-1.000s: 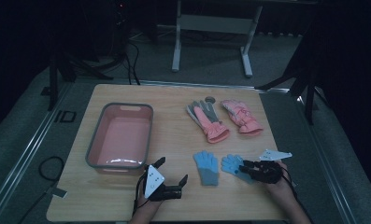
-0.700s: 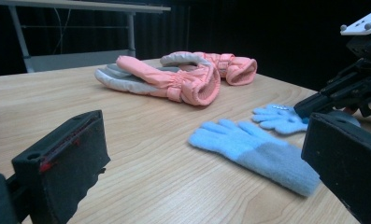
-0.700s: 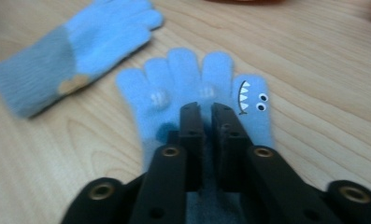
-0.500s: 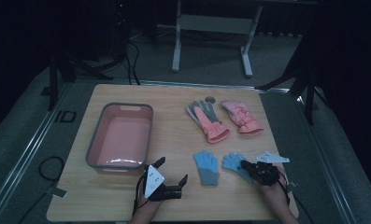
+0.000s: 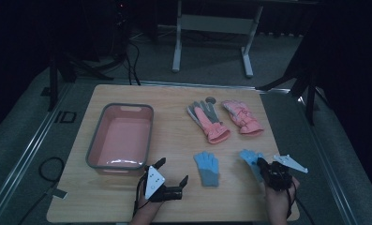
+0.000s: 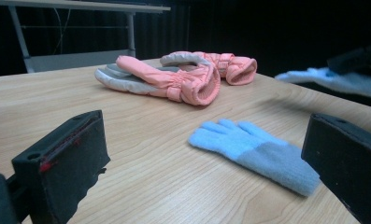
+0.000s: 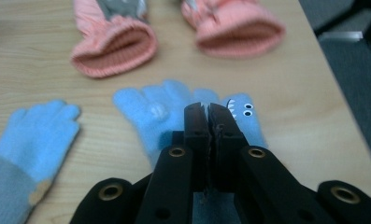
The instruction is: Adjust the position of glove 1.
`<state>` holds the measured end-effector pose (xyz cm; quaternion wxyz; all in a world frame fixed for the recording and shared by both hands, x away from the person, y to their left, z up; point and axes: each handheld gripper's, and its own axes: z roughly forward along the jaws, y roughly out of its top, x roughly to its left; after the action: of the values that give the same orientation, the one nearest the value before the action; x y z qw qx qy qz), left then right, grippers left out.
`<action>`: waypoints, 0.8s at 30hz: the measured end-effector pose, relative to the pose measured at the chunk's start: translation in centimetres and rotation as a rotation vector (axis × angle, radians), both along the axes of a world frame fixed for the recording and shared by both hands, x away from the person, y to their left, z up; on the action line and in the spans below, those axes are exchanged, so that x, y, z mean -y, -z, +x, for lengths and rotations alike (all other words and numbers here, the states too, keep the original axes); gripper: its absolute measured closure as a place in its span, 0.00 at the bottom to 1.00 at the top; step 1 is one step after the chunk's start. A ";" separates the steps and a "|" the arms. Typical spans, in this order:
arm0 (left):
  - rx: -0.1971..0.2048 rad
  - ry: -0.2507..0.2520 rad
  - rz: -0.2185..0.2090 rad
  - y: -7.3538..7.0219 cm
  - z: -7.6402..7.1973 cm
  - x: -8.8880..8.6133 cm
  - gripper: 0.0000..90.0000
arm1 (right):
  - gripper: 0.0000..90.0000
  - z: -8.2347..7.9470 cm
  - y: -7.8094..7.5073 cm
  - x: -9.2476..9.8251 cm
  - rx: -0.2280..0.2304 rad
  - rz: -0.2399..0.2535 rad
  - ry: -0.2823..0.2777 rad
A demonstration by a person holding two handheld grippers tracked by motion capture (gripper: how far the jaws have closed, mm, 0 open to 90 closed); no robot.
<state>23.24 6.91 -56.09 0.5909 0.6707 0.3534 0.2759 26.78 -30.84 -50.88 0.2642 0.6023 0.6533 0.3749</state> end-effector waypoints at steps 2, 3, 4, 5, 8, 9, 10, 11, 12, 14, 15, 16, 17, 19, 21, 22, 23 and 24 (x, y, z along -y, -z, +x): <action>-0.001 0.000 -0.001 0.0 0.0 0.0 0.01 | 0.97 -0.5 0.8 -0.3 -0.018 0.005 0.032; -0.001 0.000 -0.003 0.0 0.0 0.0 0.01 | 0.97 -0.7 1.4 -0.5 -0.037 0.009 0.045; -0.001 0.002 -0.002 0.0 0.0 0.0 0.01 | 0.97 -0.8 1.8 -0.6 -0.045 0.001 0.056; -0.001 0.003 -0.001 0.0 0.0 0.0 0.01 | 0.97 -0.9 2.1 -0.7 -0.053 0.010 0.065; -0.002 0.006 0.002 0.0 0.0 0.0 0.01 | 0.97 -0.7 2.8 -0.6 -0.057 0.004 0.086; -0.001 0.006 0.002 0.0 0.0 0.0 0.01 | 0.97 -0.6 3.0 -0.7 -0.063 0.001 0.088; -0.001 0.005 0.003 0.0 0.0 0.0 0.01 | 0.97 -0.6 3.2 -0.7 -0.057 -0.007 0.108; -0.001 0.005 0.003 0.0 0.0 0.0 0.01 | 0.97 -0.6 3.2 -0.7 -0.057 -0.007 0.108; -0.001 0.004 0.003 0.0 0.0 0.1 0.01 | 0.96 -0.2 3.7 -0.7 -0.062 -0.011 0.122; -0.001 0.004 0.004 0.0 0.0 0.1 0.01 | 0.96 0.1 4.1 -0.9 -0.067 0.001 0.138; -0.001 0.005 0.004 0.0 0.0 0.1 0.01 | 0.95 0.2 4.5 -1.1 -0.082 0.006 0.135; 0.000 0.005 0.005 0.0 0.0 0.1 0.01 | 0.93 0.1 4.7 -1.2 -0.077 0.015 0.138; 0.000 0.005 0.005 0.0 0.0 0.1 0.01 | 0.93 0.1 4.7 -1.2 -0.077 0.015 0.138; -0.001 0.006 0.004 0.0 0.0 0.0 0.01 | 0.78 0.1 4.5 -1.2 -0.082 0.051 0.108; -0.002 0.006 0.001 0.0 0.0 0.1 0.01 | 0.73 0.1 3.9 -0.8 -0.085 0.079 0.081; -0.002 0.006 0.001 0.0 0.0 0.1 0.01 | 0.73 0.1 3.5 -0.5 -0.077 0.095 0.061; -0.001 0.007 0.000 0.0 0.0 0.1 0.01 | 0.69 0.3 3.2 -0.1 -0.084 0.125 0.006; -0.001 0.007 0.000 0.0 0.0 0.1 0.01 | 0.69 0.3 3.2 -0.1 -0.084 0.125 0.006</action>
<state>23.25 6.84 -56.09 0.5917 0.6720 0.3513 0.2737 27.09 -30.70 -54.04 0.1996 0.6346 0.6375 0.3887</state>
